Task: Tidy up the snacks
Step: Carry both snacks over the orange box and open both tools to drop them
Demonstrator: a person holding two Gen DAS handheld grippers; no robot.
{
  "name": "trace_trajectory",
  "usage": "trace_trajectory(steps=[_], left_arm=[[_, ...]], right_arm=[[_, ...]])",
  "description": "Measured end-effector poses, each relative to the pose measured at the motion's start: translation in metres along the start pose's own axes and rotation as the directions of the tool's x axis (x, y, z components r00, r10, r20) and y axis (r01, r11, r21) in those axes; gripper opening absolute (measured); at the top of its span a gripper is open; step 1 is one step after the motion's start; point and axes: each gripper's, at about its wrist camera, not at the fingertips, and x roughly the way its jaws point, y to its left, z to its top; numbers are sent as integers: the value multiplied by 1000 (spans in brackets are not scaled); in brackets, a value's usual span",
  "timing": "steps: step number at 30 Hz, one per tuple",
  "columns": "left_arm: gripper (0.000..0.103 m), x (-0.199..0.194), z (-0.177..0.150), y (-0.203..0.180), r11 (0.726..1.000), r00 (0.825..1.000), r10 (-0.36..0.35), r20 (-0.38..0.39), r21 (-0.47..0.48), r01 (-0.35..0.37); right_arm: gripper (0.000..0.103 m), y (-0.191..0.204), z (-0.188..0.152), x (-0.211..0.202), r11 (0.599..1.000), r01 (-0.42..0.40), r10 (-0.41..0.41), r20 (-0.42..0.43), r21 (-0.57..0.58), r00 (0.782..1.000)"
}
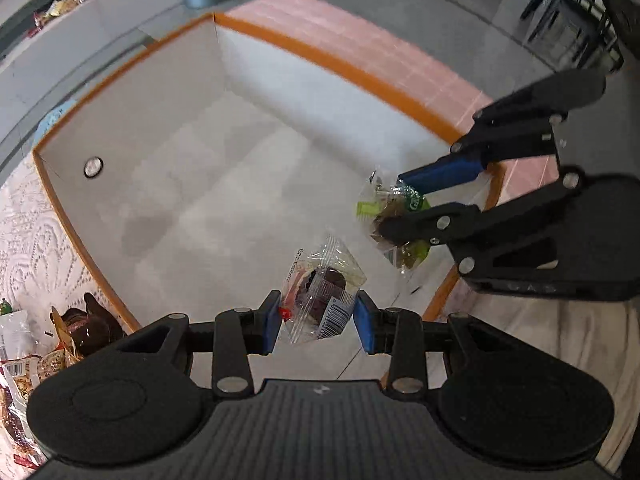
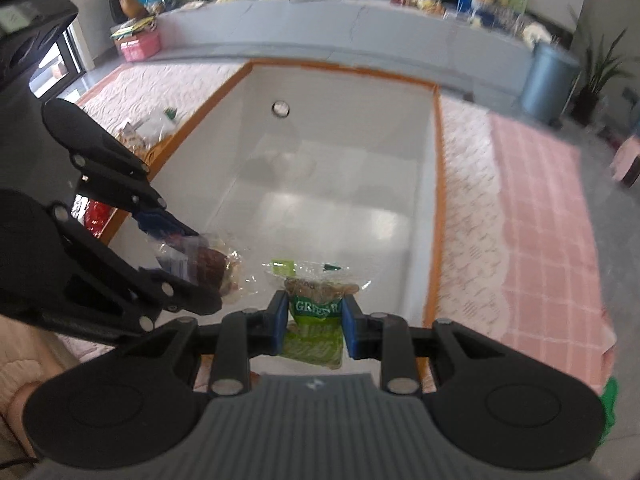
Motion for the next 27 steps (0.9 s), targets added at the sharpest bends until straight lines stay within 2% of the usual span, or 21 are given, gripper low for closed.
trace_trajectory(steps=[5, 13, 17, 19, 22, 23, 24, 27], left_arm=[[43, 8, -2, 6, 1000, 999, 7, -46, -21, -8], [45, 8, 6, 5, 998, 994, -25, -107, -63, 19], [53, 8, 7, 7, 997, 992, -39, -121, -69, 31], [53, 6, 6, 8, 997, 993, -40, -111, -70, 32], [63, -3, 2, 2, 998, 997, -27, -79, -57, 23], [74, -6, 1, 2, 998, 997, -21, -72, -58, 17], [77, -9, 1, 1, 998, 998, -16, -68, -63, 12], [77, -24, -3, 0, 998, 999, -19, -34, -67, 16]], right_arm=[[26, -4, 9, 16, 999, -44, 45, -78, 25, 996], [27, 1, 22, 37, 998, -44, 52, -185, 49, 981], [27, 7, 29, 43, 999, -41, 47, -220, 34, 974], [27, 7, 31, 44, 998, -45, 51, -228, 34, 972], [27, 6, 31, 46, 998, -46, 55, -239, 44, 969], [27, 5, 31, 47, 998, -45, 56, -244, 49, 968], [27, 5, 31, 49, 998, -44, 55, -247, 51, 967], [27, 6, 31, 49, 998, -38, 49, -254, 47, 966]])
